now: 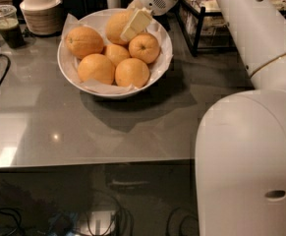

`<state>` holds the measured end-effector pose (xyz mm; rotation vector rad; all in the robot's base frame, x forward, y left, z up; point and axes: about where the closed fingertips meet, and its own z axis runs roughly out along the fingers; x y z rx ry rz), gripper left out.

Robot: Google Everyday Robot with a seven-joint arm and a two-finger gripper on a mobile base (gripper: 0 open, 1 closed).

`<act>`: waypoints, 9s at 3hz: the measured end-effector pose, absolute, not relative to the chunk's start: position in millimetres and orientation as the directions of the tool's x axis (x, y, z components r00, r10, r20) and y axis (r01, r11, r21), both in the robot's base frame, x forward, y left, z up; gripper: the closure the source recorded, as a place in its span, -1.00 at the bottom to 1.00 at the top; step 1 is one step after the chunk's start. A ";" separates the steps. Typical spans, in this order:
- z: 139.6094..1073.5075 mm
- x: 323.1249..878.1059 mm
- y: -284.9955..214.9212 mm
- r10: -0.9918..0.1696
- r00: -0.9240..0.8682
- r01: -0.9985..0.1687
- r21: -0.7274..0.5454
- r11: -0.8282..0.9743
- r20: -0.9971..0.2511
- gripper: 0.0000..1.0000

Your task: Pick orange from white bowl

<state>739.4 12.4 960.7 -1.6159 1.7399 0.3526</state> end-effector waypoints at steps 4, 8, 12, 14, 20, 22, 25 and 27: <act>952.9 736.6 24.9 -0.726 0.073 -0.956 -0.255 0.144 -0.683 -0.38; 949.7 733.7 39.1 -0.716 0.083 -0.969 -0.224 0.104 -0.693 0.92; 1036.5 683.1 -4.4 -0.569 0.166 -0.932 -0.317 0.177 -0.805 1.00; 1076.6 627.6 -14.8 -0.405 0.278 -0.911 -0.372 0.176 -0.871 1.00; 1075.2 637.2 -16.9 -0.350 0.232 -0.935 -0.307 0.178 -0.908 1.00; 1075.2 637.2 -16.8 -0.350 0.232 -0.935 -0.307 0.178 -0.908 0.63; 1075.1 637.2 -16.7 -0.350 0.232 -0.935 -0.307 0.178 -0.908 -0.25; 1075.1 637.2 -16.7 -0.350 0.232 -0.935 -0.307 0.178 -0.908 0.68</act>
Offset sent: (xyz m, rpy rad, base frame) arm -0.0513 0.0537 -0.1244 -0.0279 0.1626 0.1189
